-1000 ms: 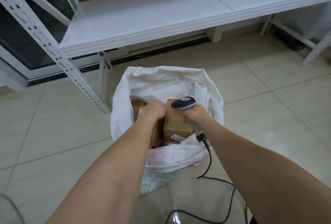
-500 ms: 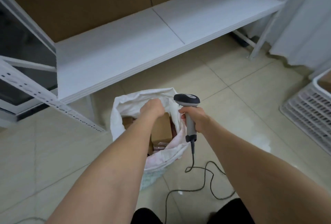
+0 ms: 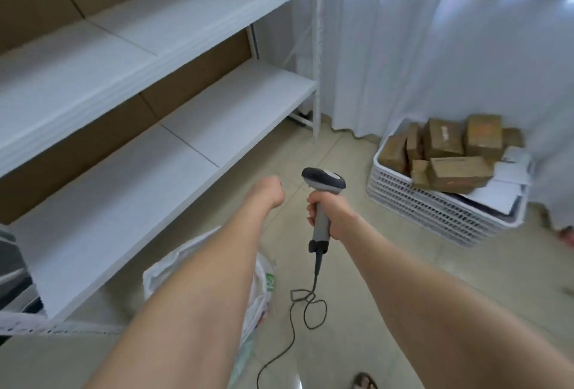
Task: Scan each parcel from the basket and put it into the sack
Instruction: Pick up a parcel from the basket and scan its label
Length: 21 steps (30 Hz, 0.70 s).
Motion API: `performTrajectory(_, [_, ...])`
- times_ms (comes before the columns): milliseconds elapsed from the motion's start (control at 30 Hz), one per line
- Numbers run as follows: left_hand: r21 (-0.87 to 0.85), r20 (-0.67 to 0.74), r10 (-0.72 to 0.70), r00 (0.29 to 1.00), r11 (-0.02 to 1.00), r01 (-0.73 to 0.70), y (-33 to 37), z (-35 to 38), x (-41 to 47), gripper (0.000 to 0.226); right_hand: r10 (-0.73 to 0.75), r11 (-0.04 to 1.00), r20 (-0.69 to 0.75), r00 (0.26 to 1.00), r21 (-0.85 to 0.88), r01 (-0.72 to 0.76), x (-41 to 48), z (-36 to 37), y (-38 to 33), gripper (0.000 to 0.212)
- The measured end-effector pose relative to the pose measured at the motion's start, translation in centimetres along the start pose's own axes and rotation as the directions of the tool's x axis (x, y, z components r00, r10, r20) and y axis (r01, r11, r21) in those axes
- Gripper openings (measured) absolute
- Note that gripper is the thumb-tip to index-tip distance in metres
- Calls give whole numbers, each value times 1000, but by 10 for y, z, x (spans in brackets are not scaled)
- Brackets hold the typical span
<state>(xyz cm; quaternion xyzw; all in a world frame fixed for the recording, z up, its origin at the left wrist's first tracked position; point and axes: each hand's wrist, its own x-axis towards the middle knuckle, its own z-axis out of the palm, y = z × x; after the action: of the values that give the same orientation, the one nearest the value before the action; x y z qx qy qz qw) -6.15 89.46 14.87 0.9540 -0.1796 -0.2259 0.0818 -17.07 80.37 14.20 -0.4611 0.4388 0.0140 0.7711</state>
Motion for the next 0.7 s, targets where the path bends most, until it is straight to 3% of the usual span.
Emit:
performTrajectory(233, [52, -62, 217, 974, 975, -214, 168, -47, 7, 36, -66, 980, -96, 993, 182, 82, -24, -99, -97, 25])
performTrajectory(600, [69, 36, 393, 919, 916, -394, 358, -35, 55, 34, -34, 921, -265, 964, 366, 133, 11, -250, -198, 24])
performTrajectory(700, [60, 82, 434, 897, 896, -440, 411, -25, 95, 32, 3, 902, -294, 956, 413, 125, 46, -288, -227, 15])
